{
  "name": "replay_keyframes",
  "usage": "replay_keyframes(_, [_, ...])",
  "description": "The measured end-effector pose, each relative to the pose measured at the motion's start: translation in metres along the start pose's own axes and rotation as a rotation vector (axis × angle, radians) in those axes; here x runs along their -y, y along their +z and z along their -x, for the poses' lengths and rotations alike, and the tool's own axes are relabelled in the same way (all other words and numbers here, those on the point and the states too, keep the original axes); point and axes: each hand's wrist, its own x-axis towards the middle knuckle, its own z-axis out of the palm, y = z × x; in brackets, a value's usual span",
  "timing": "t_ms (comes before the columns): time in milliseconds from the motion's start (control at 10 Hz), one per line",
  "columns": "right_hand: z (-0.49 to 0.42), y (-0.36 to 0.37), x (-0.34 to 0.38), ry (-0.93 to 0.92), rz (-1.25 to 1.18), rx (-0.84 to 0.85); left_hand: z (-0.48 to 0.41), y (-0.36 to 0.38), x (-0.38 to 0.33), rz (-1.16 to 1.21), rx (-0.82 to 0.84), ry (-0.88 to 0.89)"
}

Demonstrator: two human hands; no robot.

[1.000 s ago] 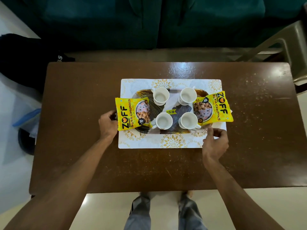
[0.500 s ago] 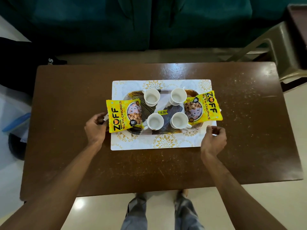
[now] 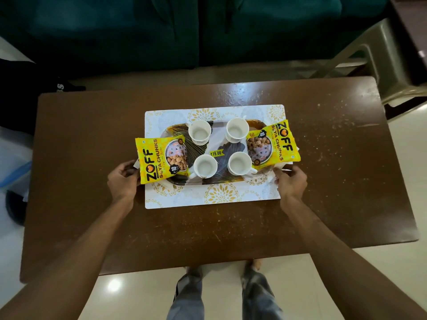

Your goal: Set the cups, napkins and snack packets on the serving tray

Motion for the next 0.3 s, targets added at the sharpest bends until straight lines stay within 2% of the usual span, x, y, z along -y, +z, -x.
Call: replay_keyframes(300, [0.027,-0.019,-0.004,-0.038,0.013,0.032,0.047,-0.018,-0.006,0.162,0.017,-0.062])
